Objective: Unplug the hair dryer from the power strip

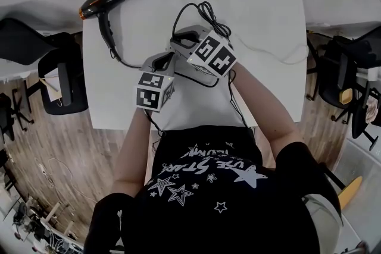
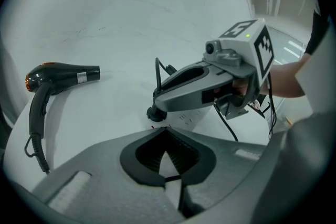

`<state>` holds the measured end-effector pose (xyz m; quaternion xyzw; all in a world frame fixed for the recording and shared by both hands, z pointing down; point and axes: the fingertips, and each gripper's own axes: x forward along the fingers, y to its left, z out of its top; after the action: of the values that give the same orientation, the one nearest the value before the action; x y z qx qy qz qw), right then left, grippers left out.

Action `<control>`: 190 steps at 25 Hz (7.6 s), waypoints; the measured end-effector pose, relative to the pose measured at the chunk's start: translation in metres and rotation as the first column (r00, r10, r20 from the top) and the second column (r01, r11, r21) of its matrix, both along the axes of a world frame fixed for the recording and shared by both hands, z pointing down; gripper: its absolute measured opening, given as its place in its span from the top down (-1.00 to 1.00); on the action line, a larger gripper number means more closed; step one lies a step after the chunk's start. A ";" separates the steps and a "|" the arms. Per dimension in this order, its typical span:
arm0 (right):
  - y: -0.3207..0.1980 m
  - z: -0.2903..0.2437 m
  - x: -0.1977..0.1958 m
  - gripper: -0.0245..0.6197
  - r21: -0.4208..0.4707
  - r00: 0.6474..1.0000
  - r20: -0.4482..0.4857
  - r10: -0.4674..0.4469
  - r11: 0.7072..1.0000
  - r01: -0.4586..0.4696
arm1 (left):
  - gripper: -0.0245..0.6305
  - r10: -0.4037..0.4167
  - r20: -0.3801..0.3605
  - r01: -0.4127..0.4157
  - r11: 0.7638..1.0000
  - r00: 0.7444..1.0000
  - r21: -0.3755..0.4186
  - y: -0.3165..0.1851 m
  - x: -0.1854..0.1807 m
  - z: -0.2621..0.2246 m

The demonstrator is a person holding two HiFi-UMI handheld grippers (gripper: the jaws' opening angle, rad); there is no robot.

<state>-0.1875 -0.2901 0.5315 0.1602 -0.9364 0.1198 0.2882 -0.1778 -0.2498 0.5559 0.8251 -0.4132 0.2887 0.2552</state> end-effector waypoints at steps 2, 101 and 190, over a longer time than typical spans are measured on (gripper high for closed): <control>0.000 0.000 0.001 0.70 -0.009 1.000 -0.004 -0.003 1.000 0.003 | 0.90 0.005 0.005 -0.005 1.000 1.000 -0.008 0.000 0.000 0.000; 0.062 -0.132 0.050 0.76 0.117 0.973 0.039 0.226 0.966 -0.229 | 0.90 -0.072 -0.155 0.090 0.989 0.985 0.118 0.033 -0.012 -0.050; 0.300 -0.073 0.304 0.74 0.094 0.955 0.119 -0.273 0.960 0.263 | 0.90 -0.826 -0.186 0.846 0.525 0.532 0.090 0.431 0.224 -0.063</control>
<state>0.1165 0.0103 0.4586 0.0344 -0.9703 0.0537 0.2332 0.0462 0.1814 0.4929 0.5597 -0.7648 0.0443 0.3160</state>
